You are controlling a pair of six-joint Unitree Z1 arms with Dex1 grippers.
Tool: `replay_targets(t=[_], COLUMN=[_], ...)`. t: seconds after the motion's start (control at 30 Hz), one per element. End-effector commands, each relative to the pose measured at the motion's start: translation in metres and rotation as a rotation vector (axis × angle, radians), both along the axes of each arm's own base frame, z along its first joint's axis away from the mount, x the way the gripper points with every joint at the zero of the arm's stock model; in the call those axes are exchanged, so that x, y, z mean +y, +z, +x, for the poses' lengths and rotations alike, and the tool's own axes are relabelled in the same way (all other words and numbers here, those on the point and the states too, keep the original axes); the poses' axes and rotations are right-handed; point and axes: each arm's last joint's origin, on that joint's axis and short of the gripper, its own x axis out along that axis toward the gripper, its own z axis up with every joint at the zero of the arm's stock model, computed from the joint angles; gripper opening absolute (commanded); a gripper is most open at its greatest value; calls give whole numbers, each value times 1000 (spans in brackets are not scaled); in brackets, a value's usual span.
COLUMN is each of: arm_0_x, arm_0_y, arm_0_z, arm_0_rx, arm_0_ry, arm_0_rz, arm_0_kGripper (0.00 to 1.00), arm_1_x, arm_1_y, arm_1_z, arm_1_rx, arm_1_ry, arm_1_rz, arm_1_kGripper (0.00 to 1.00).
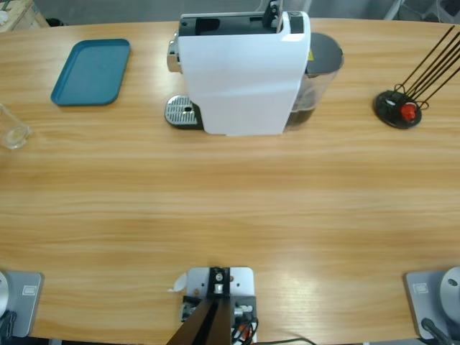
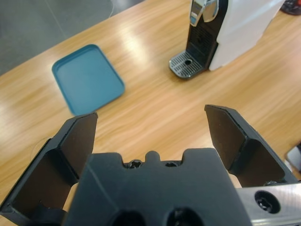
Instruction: Pour coffee
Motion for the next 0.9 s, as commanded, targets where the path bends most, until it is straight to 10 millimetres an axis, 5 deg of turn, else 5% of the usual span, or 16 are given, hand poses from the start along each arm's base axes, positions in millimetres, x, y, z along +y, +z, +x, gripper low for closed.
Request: replay_targets(t=[0.03,0.2,0.47,0.9], arm_0_x=[-4,-6,-7,-4], arm_0_y=[4,1,-9,-14], arm_0_z=[5,9,3,-6], arm_0_rx=[13,33,25,19], arm_0_ry=[-21,-37,-103,-139], arm_0_rz=[5,14,57,58], arm_0_kGripper=[995,991,991,991], arm_1_x=[-45,-31,-13,27], arm_1_y=[-46,-85,-126,-135], arm_1_z=[61,82,55,52], arm_1_rx=[133,193,156,134], arm_1_ry=[-185,-286,-427,-400], arm_1_rz=[-29,175,239,327], arm_1_kGripper=[0,0,0,0])
